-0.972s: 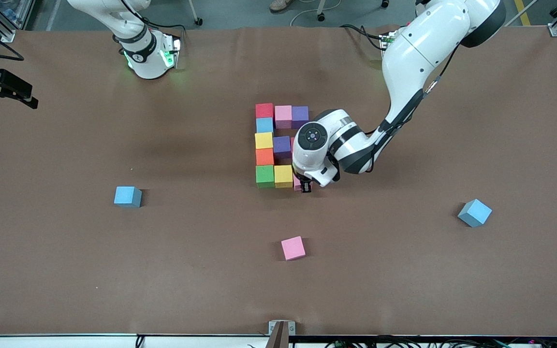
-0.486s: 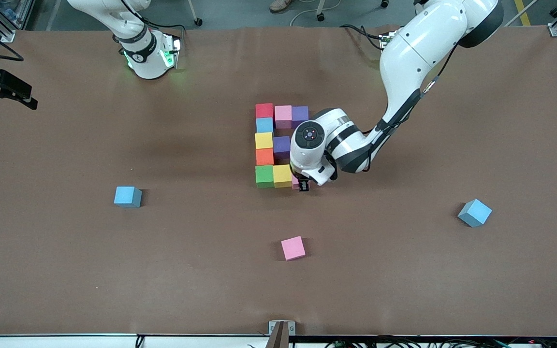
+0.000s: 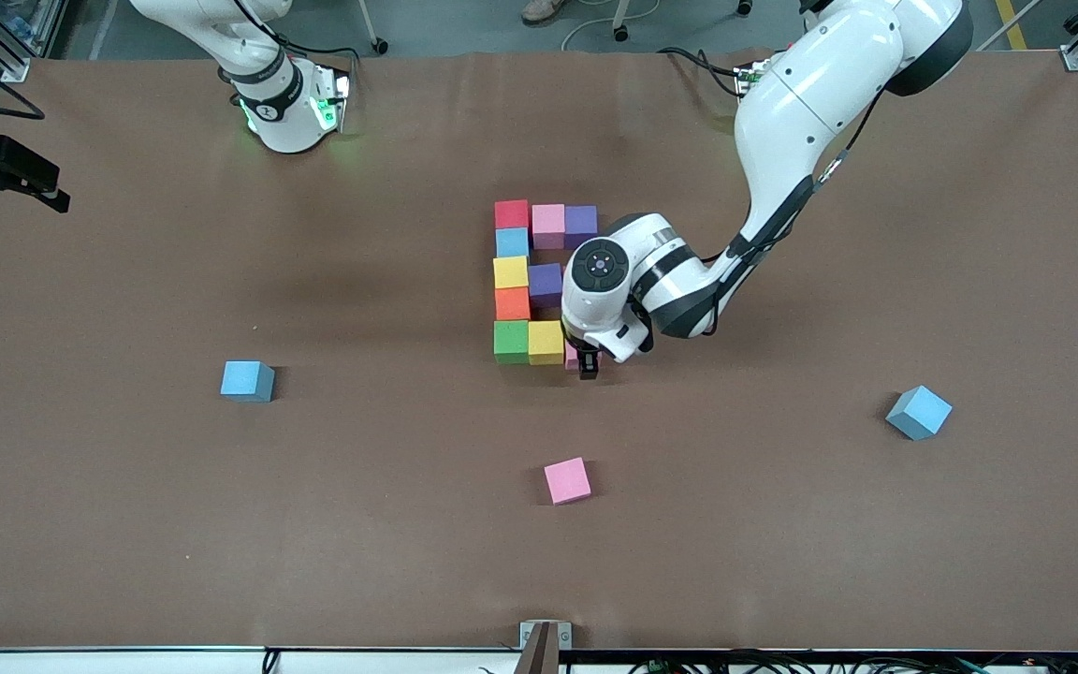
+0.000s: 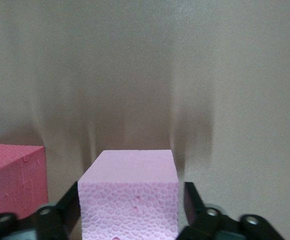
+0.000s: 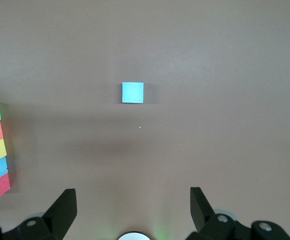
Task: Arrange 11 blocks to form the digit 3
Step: 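Lower the pink cube beside the yellow cube with the left gripper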
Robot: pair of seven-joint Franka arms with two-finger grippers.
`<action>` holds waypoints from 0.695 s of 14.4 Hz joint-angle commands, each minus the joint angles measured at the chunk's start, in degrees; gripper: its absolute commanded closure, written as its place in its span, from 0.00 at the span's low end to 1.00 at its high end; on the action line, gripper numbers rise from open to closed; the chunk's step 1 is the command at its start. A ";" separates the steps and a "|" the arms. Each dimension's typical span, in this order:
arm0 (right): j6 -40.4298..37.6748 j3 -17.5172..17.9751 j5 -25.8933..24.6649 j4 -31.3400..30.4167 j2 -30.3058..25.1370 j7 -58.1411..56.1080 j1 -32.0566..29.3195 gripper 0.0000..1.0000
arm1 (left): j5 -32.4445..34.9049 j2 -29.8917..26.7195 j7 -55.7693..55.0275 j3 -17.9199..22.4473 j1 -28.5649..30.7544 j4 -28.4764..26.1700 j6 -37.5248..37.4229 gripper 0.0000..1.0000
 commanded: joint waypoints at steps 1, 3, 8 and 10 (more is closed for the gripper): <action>0.29 0.76 -0.87 -1.10 -1.19 -0.39 -0.75 0.00 | 1.10 -0.26 3.98 0.30 -0.32 1.88 -1.17 0.00; 0.20 0.76 -0.87 -1.10 -1.19 -0.39 -0.75 0.00 | 1.10 -1.23 6.55 0.21 0.39 2.06 -3.27 0.00; 0.12 0.76 -0.87 -1.10 -1.19 -0.31 -0.75 0.00 | 0.66 -4.57 16.64 -2.59 0.38 6.43 -11.96 0.00; 0.12 0.76 -0.87 -1.10 -1.19 -0.31 -0.75 0.00 | 0.49 -5.09 21.47 -3.91 0.48 10.39 -18.11 0.00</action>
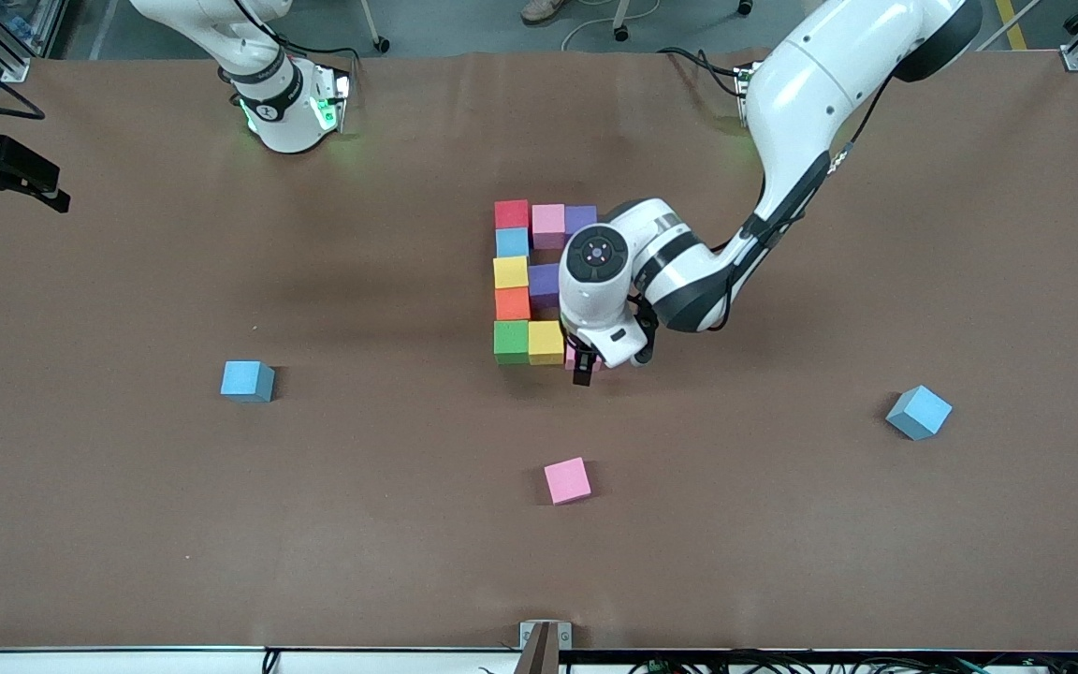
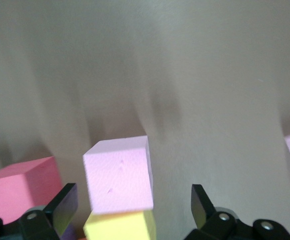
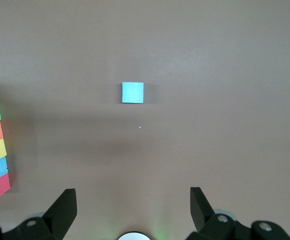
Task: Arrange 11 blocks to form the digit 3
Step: 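Open the left gripper and lift it off the pink cube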
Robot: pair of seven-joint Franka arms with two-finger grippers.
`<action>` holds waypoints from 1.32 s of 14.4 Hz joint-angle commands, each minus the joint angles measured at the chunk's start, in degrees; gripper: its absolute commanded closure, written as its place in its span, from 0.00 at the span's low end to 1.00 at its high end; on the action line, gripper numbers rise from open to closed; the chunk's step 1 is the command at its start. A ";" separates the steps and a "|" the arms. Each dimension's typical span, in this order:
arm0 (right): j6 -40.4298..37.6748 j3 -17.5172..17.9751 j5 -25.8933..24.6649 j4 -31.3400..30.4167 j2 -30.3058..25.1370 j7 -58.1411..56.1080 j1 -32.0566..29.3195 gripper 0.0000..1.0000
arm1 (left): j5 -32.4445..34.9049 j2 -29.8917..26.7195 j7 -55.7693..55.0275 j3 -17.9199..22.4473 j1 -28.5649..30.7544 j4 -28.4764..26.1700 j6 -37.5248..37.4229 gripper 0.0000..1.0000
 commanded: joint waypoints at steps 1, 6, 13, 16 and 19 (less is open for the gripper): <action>0.04 0.74 -0.87 -1.10 -1.19 -0.39 -0.75 0.00 | 0.34 -1.56 6.69 -1.49 0.14 4.93 -8.06 0.00; 0.04 0.74 -0.69 -1.10 -1.19 -0.30 -0.83 0.00 | 0.08 -7.18 22.86 -1.32 5.14 5.91 -11.59 0.00; 0.21 0.56 -0.08 -1.19 -1.19 -0.30 -0.92 0.00 | -0.01 -15.35 55.72 -1.41 16.56 6.00 -20.03 0.00; 0.13 0.39 0.80 -1.19 -1.19 -0.30 -1.10 0.00 | -0.10 -18.08 66.62 -1.50 20.96 6.00 -21.62 0.00; -0.05 0.39 1.07 -1.19 -1.19 -0.30 -1.10 0.00 | -0.19 -21.77 76.91 -1.50 24.73 6.00 -22.84 0.00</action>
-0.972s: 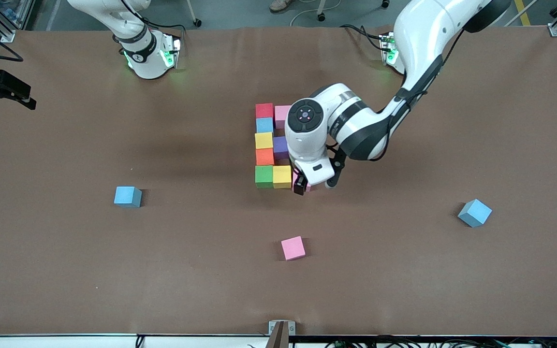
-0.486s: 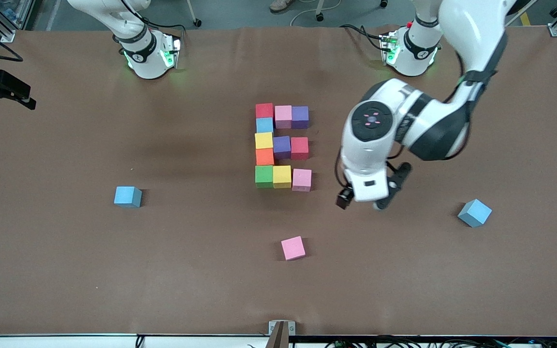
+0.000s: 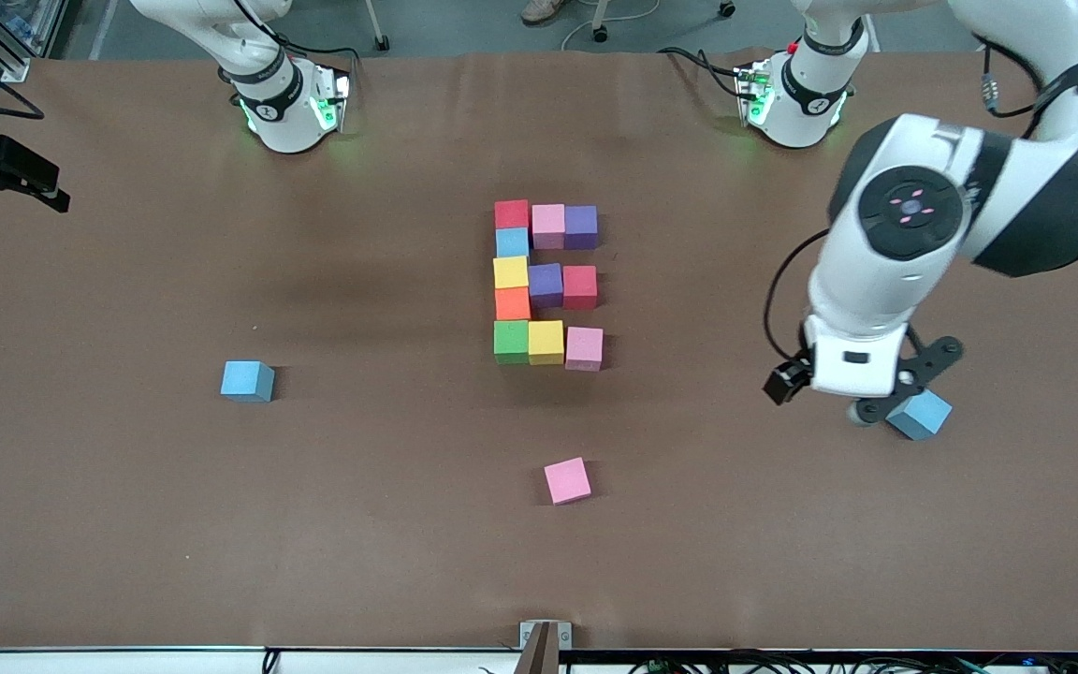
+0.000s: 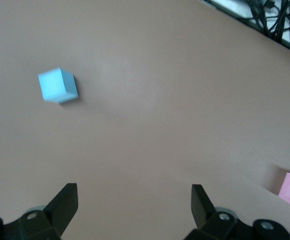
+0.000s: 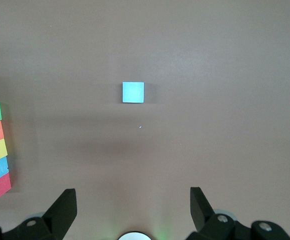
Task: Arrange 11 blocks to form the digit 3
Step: 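Open the left gripper and lift it off the pink cube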
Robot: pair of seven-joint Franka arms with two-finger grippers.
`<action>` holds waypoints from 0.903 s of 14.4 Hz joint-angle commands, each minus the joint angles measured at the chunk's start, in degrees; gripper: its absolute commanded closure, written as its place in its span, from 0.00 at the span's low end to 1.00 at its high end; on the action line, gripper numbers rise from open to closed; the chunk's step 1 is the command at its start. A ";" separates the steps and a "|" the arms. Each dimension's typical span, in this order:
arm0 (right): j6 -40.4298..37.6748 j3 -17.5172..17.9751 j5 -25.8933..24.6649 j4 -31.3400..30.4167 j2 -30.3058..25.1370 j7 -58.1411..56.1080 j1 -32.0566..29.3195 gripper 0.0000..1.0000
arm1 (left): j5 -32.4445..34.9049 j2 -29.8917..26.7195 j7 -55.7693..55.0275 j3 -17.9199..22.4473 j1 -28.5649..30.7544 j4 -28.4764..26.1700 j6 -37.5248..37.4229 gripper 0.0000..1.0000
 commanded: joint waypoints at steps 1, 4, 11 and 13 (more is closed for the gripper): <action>0.01 0.52 0.86 -1.19 -1.19 -0.30 -1.10 0.00 | -0.88 -3.97 10.47 -0.45 3.09 -0.80 -3.44 0.00; -0.16 0.52 0.86 -1.10 -1.19 -0.30 -1.01 0.00 | -6.49 -7.22 27.69 -0.28 8.18 -0.72 -5.30 0.00; -0.25 0.52 0.86 -1.10 -1.11 -0.30 -1.01 0.00 | -11.87 -13.27 51.01 0.16 13.65 -0.80 -13.46 0.00; -0.25 0.52 0.86 -1.10 -1.11 -0.30 -1.01 0.00 | -12.22 -14.78 52.97 0.16 13.74 -0.98 -14.52 0.00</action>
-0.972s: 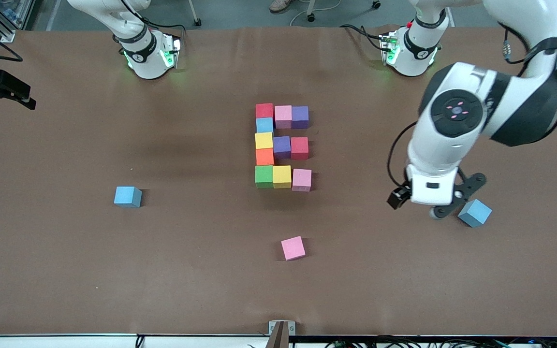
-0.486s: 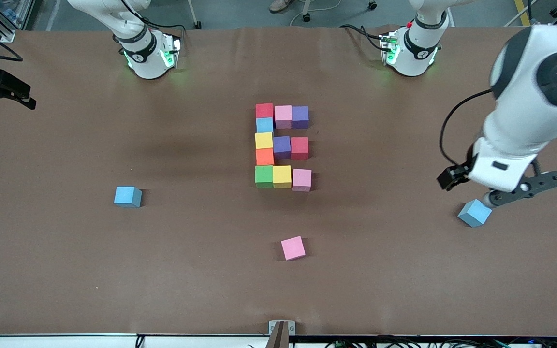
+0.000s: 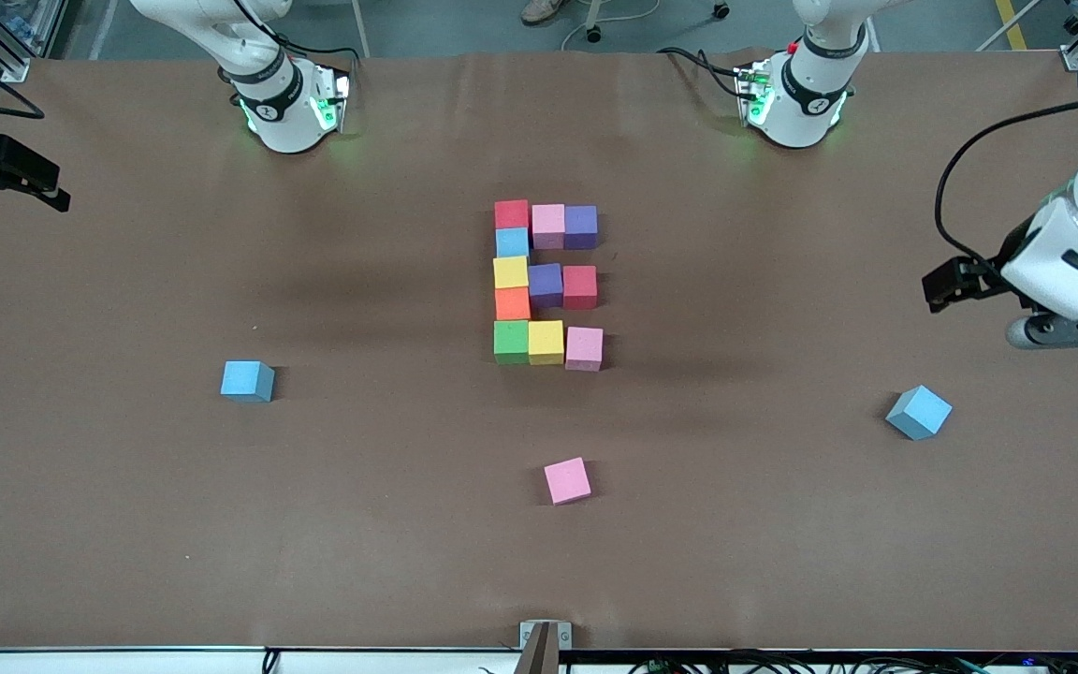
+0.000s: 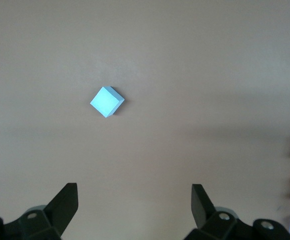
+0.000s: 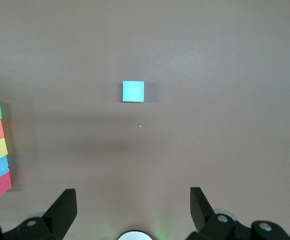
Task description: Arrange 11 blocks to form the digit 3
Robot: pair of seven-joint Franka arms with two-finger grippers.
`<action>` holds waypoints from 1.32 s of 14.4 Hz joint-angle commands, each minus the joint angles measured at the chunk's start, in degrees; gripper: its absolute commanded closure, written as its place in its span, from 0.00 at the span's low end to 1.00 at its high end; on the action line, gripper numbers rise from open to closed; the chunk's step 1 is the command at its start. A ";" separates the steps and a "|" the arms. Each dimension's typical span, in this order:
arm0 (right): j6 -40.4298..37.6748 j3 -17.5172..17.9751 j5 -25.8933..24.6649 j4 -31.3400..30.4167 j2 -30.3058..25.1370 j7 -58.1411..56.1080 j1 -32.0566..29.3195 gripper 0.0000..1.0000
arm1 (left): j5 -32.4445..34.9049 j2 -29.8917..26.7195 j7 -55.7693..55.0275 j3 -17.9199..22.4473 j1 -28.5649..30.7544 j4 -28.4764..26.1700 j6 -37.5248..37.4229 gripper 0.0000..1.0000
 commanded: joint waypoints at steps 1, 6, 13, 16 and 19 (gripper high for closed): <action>-0.02 0.54 0.82 -1.01 -1.11 -0.30 -1.01 0.00 | -1.03 -3.90 3.24 0.35 0.01 -1.02 -2.87 0.00; -0.63 0.54 0.74 -0.75 -1.11 -0.30 -1.01 0.00 | -5.31 -10.41 5.17 9.54 -6.65 -3.65 -6.66 0.00; -0.63 0.71 0.65 -0.31 -1.02 -0.30 -0.83 0.00 | -12.89 -14.27 7.55 28.03 -18.44 -12.26 0.72 0.00; -0.54 0.71 0.56 -0.31 -1.02 -0.39 -0.83 0.00 | -12.81 -17.43 7.81 28.04 -18.62 -15.86 0.72 0.00; -0.54 0.71 0.47 -0.31 -1.02 -0.39 -0.92 0.00 | -12.81 -21.22 6.59 27.51 -20.02 -19.74 0.90 0.00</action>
